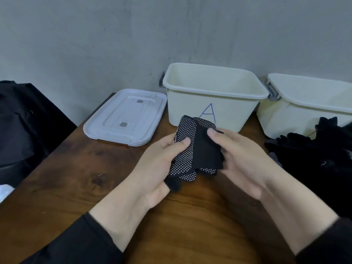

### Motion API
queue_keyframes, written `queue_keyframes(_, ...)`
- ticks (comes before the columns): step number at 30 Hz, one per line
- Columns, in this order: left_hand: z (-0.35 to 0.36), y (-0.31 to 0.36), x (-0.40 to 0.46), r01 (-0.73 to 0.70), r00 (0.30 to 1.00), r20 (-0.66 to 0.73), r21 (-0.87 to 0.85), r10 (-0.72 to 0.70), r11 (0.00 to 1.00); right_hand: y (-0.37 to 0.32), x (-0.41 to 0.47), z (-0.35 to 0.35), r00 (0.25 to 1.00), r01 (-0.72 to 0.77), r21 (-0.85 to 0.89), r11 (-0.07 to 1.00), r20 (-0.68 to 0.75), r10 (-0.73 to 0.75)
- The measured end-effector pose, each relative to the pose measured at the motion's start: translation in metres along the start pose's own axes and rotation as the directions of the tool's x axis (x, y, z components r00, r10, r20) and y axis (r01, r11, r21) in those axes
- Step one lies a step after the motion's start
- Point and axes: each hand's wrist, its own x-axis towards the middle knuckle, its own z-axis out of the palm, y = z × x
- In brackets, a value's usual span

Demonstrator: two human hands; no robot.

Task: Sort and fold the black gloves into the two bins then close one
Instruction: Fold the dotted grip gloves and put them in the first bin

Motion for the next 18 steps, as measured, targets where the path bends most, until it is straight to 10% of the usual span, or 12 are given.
queue_keyframes(8, 0.011, 0.011, 0.009, -0.206, 0.971, -0.071, 0.253, 0.230, 0.945, -0.020, 0.008, -0.004, 0.999, 0.029, 0.017, 0.999, -0.013, -0.029)
queue_keyframes(18, -0.034, 0.029, 0.104, -0.364, 0.664, -0.139, 0.798, 0.735, 0.481, -0.167, 0.061, -0.068, 0.935, 0.248, -0.208, 0.946, -0.206, -0.290)
